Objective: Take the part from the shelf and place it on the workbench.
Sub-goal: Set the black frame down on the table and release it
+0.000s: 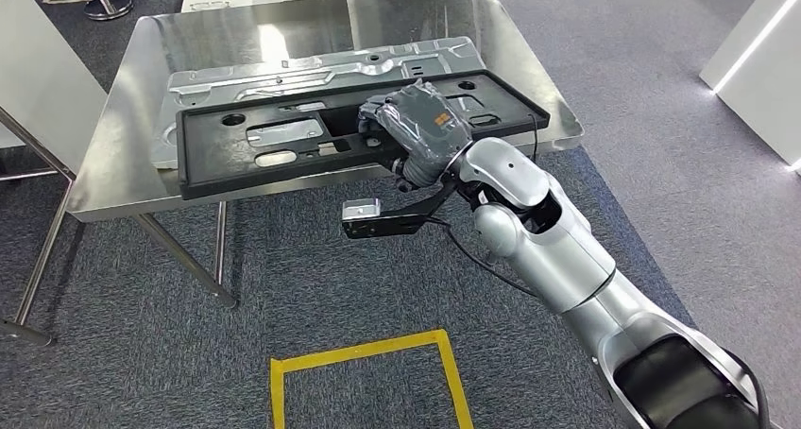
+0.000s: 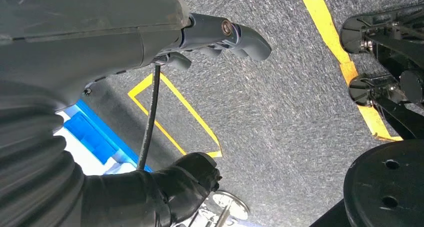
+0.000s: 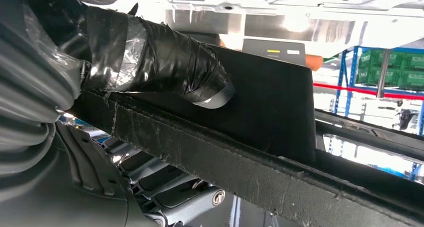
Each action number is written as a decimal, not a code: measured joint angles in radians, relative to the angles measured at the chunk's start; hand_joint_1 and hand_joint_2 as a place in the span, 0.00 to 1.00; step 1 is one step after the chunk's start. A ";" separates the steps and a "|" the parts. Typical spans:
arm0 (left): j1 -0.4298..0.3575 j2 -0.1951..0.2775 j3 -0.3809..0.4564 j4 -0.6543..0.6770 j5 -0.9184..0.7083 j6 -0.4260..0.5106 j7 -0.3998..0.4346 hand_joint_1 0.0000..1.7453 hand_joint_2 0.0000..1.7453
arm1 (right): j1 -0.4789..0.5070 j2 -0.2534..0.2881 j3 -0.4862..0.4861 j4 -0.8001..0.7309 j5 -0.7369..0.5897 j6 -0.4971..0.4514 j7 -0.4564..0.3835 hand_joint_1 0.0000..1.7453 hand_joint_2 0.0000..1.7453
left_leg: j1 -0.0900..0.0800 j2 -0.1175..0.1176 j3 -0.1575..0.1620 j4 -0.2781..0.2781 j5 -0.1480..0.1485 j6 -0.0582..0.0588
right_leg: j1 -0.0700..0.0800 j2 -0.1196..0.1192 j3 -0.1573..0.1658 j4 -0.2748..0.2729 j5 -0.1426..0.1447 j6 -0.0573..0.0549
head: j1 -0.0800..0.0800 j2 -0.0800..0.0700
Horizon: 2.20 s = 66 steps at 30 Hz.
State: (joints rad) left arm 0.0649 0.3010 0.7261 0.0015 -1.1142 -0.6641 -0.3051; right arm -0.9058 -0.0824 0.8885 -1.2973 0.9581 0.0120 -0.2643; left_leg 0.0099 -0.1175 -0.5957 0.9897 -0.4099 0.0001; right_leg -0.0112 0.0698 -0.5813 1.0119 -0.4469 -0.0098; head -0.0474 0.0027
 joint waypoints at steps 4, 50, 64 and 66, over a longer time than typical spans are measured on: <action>0.000 0.000 0.004 0.000 -0.002 0.000 0.000 0.00 1.00 | 0.000 0.000 0.000 0.000 0.002 0.000 0.000 1.00 1.00 | 0.000 0.000 0.000 0.000 0.000 0.000 | 0.000 0.000 0.000 0.000 0.000 0.000 | 0.000 0.000; 0.000 -0.010 0.039 0.000 -0.045 0.015 0.001 0.00 1.00 | 0.009 -0.002 0.001 0.019 0.003 0.000 -0.009 1.00 1.00 | 0.000 0.000 -0.001 0.000 -0.001 0.000 | -0.001 0.000 0.000 0.000 -0.001 0.001 | 0.000 0.000; 0.001 -0.014 0.052 0.000 -0.068 0.021 0.001 0.00 1.00 | 0.016 -0.001 0.003 0.019 0.003 -0.002 -0.015 1.00 1.00 | 0.010 0.025 0.028 -0.030 0.004 0.034 | 0.004 -0.047 -0.064 0.142 -0.086 0.025 | 0.001 0.000; 0.002 -0.017 0.054 0.000 -0.068 0.021 0.001 0.00 1.00 | 0.021 -0.002 0.006 0.022 0.003 -0.002 -0.015 1.00 1.00 | 0.010 0.032 0.029 -0.026 -0.001 0.033 | -0.001 -0.059 -0.128 0.255 -0.124 0.030 | 0.002 0.000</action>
State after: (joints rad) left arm 0.0667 0.2841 0.7802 0.0015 -1.1826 -0.6435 -0.3044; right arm -0.8846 -0.0841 0.8947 -1.2758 0.9613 0.0103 -0.2795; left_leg 0.0197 -0.0856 -0.5663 0.9640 -0.4113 0.0329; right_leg -0.0122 0.0110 -0.7096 1.2674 -0.5712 0.0204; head -0.0459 0.0027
